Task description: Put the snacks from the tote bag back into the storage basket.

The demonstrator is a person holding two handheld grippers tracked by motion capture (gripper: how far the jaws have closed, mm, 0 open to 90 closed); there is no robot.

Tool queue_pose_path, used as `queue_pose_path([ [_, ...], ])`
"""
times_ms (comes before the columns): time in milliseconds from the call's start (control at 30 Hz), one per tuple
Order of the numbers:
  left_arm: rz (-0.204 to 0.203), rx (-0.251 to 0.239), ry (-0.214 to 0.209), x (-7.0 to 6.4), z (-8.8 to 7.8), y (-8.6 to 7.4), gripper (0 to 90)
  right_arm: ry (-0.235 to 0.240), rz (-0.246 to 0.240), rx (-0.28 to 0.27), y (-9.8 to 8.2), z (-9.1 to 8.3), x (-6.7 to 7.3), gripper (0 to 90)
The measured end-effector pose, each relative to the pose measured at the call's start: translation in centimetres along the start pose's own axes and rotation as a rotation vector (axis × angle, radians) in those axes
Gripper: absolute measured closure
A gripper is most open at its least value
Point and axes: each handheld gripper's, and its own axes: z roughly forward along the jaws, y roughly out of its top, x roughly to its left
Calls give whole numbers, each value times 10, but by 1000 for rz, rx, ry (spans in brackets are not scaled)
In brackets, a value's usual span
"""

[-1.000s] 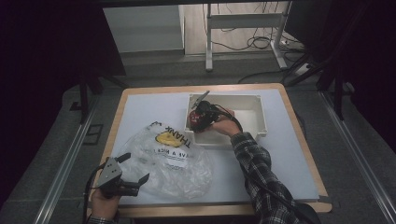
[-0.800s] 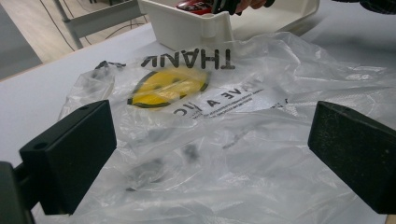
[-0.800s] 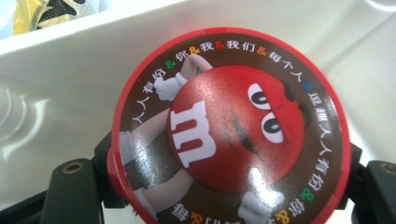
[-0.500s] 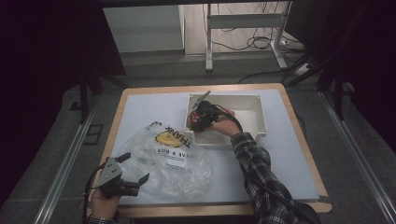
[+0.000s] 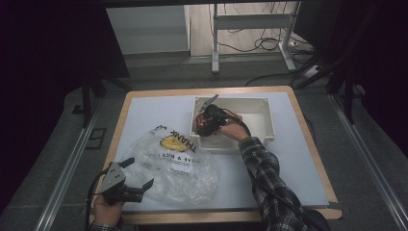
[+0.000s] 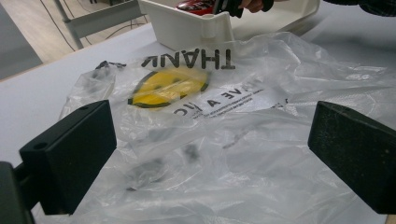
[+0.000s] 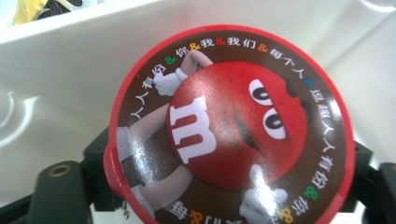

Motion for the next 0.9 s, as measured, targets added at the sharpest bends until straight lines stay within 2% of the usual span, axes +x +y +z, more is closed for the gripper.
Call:
queue_pose_path([
  [367, 1, 1, -1, 0, 0, 0, 10, 7, -12, -8, 1, -3, 1, 101],
  [600, 1, 2, -3, 0, 0, 0, 9, -19, -10, -6, 2, -6, 3, 87],
  [900, 1, 2, -2, -1, 0, 0, 10, -20, -11, -33, 4, -14, 6, 76],
])
